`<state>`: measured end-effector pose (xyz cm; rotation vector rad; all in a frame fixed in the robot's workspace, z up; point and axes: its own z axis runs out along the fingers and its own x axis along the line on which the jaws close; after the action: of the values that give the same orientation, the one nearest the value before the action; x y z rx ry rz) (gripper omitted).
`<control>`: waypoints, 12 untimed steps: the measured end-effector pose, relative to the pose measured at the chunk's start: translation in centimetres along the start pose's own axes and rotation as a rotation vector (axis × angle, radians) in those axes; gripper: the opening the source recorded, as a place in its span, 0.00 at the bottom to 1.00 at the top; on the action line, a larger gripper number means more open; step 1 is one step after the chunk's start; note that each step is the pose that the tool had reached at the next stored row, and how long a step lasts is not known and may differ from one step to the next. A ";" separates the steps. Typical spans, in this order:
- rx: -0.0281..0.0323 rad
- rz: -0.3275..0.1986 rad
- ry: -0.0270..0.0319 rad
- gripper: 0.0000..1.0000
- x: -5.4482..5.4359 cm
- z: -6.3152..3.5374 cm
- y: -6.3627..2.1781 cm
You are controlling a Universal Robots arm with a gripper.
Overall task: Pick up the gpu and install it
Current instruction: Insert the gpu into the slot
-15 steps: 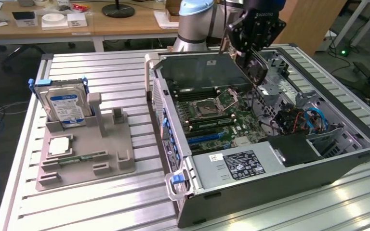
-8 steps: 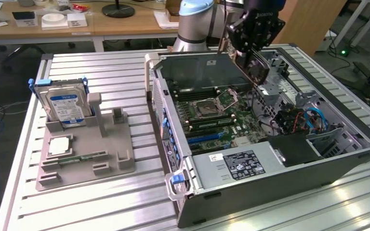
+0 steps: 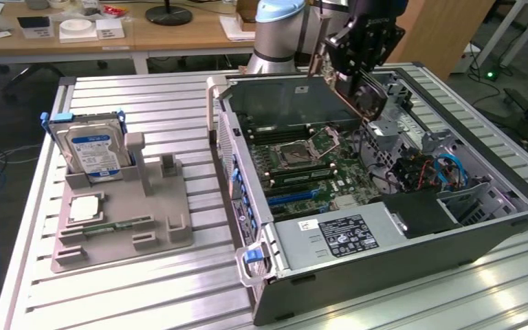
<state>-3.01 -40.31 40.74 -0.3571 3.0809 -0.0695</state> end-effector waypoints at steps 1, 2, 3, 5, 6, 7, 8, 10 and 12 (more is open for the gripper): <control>-0.0003 -0.010 -0.0005 0.28 0.0 0.00 0.00; -0.0006 -0.020 -0.0009 0.28 0.0 0.00 -0.01; -0.0010 -0.030 -0.0015 0.28 0.0 0.00 -0.01; -0.0017 -0.051 -0.0025 0.28 0.0 0.00 -0.01; -0.0021 -0.061 -0.0030 0.28 0.0 0.00 -0.01; -0.0023 -0.070 -0.0034 0.28 0.0 0.00 -0.01; -0.0026 -0.079 -0.0039 0.28 0.0 0.00 -0.01; -0.0032 -0.095 -0.0046 0.28 0.0 0.00 -0.01; -0.0037 -0.111 -0.0054 0.28 0.0 0.00 -0.01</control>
<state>-3.01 -40.32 40.74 -0.5276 3.0539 -0.0660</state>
